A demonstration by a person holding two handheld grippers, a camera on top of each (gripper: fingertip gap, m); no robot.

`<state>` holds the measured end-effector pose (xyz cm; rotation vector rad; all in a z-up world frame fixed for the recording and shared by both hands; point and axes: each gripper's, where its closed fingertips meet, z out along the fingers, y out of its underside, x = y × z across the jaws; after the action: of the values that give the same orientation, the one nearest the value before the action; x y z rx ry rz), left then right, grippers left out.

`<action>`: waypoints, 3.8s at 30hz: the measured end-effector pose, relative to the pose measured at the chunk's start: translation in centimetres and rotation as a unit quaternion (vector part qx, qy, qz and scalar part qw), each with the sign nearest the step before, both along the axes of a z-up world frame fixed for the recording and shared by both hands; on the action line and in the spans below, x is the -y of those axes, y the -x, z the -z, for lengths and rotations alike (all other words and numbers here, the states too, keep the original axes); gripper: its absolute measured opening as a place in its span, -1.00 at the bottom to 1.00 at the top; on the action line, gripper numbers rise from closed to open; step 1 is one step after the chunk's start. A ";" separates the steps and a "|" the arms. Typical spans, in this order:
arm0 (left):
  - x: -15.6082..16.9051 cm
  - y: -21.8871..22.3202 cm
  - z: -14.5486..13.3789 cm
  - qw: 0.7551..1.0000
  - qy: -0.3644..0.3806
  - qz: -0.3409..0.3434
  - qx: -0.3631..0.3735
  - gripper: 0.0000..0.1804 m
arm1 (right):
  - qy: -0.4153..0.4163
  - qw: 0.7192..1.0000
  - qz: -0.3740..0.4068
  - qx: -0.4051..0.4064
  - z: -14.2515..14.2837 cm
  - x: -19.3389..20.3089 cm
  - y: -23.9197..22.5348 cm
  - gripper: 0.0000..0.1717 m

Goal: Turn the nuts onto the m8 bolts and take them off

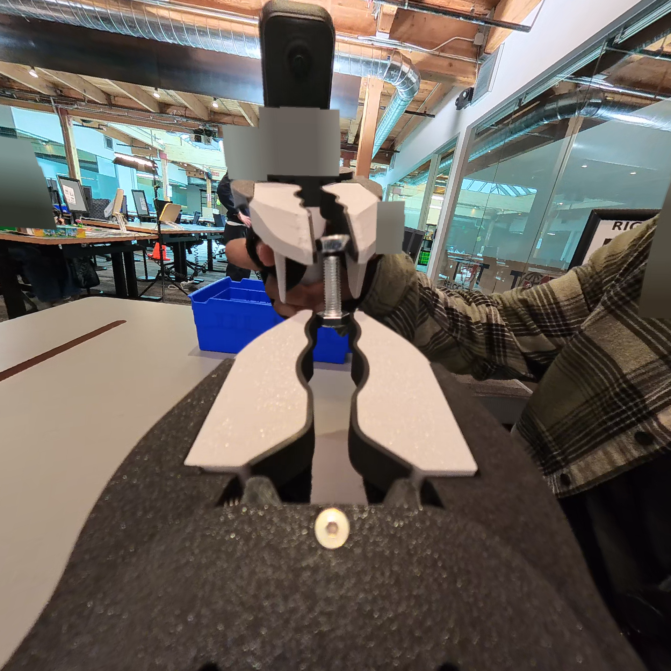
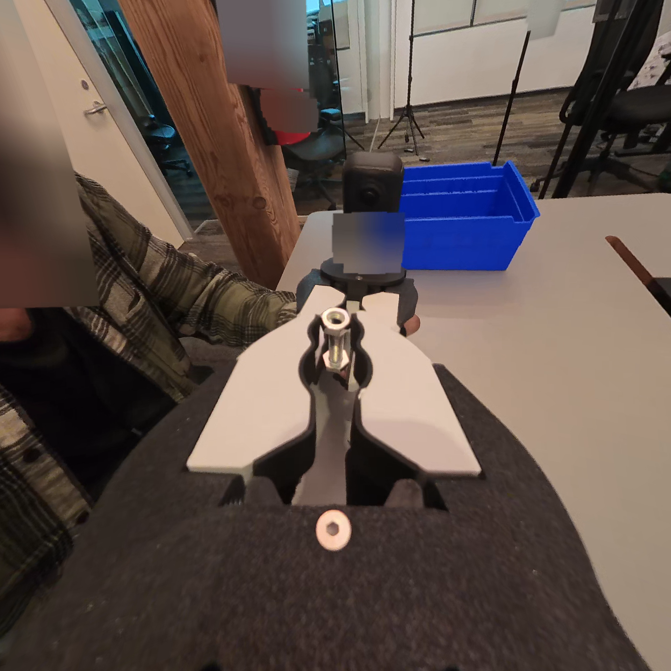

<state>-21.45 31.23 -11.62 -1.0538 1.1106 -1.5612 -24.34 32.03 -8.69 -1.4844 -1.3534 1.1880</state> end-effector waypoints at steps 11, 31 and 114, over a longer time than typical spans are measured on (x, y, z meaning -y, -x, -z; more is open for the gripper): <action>-0.2 0.1 -0.1 1.000 0.006 -0.003 0.003 -0.83 | -0.034 0.983 0.178 -0.012 -1.6 0.7 -10.3 -0.82; -0.6 -0.3 0.6 1.000 0.012 -0.013 -0.008 -0.83 | 0.131 0.764 0.604 0.185 15.1 5.8 -44.9 -0.81; -2.1 -1.5 2.5 0.997 0.027 -0.047 -0.057 -0.45 | 0.111 0.775 0.572 0.244 11.2 -6.3 -46.8 -0.61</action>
<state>-19.95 33.31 -14.09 -1.2278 1.0849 -1.4782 22.43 38.29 -19.91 -2.3437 -0.3145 0.1403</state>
